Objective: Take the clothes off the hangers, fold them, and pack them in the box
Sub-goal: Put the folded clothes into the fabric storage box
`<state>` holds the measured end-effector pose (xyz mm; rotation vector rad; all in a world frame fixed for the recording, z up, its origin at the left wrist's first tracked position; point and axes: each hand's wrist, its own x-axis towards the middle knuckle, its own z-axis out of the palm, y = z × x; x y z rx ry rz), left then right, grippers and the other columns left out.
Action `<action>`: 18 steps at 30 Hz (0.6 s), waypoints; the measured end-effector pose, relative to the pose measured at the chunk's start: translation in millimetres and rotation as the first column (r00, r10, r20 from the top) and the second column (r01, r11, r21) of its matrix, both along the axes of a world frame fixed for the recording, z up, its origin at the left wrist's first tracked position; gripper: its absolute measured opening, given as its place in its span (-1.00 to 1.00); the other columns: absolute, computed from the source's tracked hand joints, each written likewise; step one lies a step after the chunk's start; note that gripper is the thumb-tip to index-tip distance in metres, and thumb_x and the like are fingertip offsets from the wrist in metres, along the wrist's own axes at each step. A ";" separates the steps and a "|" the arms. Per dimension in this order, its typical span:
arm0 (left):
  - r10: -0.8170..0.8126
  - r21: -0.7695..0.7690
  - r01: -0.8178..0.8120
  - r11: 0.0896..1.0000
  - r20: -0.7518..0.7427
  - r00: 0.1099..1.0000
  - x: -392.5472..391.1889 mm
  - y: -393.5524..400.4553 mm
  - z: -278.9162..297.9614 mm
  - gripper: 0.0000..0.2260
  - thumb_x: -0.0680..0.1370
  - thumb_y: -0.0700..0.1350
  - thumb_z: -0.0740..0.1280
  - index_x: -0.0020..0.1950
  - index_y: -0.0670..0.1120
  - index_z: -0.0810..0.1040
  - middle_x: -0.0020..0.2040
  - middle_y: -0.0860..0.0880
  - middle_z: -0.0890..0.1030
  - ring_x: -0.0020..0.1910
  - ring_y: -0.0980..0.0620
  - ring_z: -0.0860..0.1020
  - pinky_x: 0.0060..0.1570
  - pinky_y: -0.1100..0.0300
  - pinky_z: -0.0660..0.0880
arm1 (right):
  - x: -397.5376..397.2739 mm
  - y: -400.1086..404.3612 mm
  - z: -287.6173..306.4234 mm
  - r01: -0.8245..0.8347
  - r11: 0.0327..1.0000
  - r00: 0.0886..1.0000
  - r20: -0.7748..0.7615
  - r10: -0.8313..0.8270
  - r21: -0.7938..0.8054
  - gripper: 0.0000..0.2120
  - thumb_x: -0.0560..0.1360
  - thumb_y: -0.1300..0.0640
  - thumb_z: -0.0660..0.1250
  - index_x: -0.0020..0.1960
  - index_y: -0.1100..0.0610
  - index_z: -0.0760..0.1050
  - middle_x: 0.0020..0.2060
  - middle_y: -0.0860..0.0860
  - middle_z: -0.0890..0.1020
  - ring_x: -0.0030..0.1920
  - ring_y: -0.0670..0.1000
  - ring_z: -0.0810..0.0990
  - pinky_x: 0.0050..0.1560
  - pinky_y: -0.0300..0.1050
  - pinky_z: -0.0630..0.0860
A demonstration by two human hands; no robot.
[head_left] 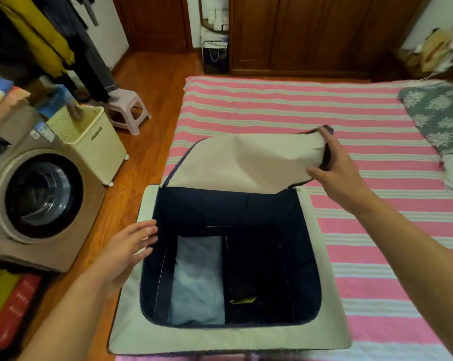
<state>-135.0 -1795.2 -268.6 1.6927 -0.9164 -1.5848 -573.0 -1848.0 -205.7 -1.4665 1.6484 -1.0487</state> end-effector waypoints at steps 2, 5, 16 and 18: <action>-0.006 0.010 0.007 1.000 -0.103 0.995 6.7 4.9 9.0 -0.69 0.62 -0.08 0.31 0.37 -0.05 0.55 0.28 -0.07 0.64 0.28 -0.09 0.60 0.27 -0.04 0.47 | 6.7 26.7 14.2 -0.036 0.998 0.999 0.010 0.037 -0.060 -0.19 0.51 0.38 0.41 0.58 -0.14 0.16 0.34 -0.19 0.39 0.28 -0.02 0.50 0.11 -0.11 0.64; -0.020 0.043 0.030 0.999 -0.216 0.976 14.7 9.1 18.7 -0.61 0.58 -0.01 0.32 0.41 -0.04 0.51 0.30 -0.09 0.63 0.27 -0.13 0.61 0.29 -0.11 0.47 | 11.8 58.2 12.7 -0.027 1.000 0.997 0.071 0.027 0.000 0.03 0.50 0.34 0.45 0.60 -0.26 -0.14 0.32 -0.44 0.26 0.18 -0.12 0.51 -0.19 -0.23 0.64; 0.196 0.414 -0.030 0.910 -0.365 0.910 10.1 52.9 -10.7 -0.37 0.54 0.40 0.22 0.43 0.01 0.35 0.34 -0.31 0.55 0.32 -0.38 0.52 0.26 -0.41 0.42 | -0.5 171.7 -149.0 -0.663 0.688 0.340 -0.701 0.627 0.293 -0.71 0.27 0.22 0.60 -0.12 -0.12 0.73 -0.14 -0.18 0.68 -0.14 -0.06 0.59 -0.14 -0.17 0.59; 0.153 0.447 -0.006 0.895 -0.295 0.943 -1.4 64.3 -16.2 -0.43 0.55 0.31 0.30 0.35 -0.08 0.40 0.29 -0.29 0.59 0.29 -0.35 0.55 0.26 -0.34 0.45 | 1.3 167.4 -149.0 -0.633 0.676 0.313 -0.675 0.669 0.377 -0.76 0.34 0.22 0.54 -0.09 -0.08 0.73 -0.11 -0.14 0.68 -0.09 -0.04 0.60 -0.07 -0.12 0.60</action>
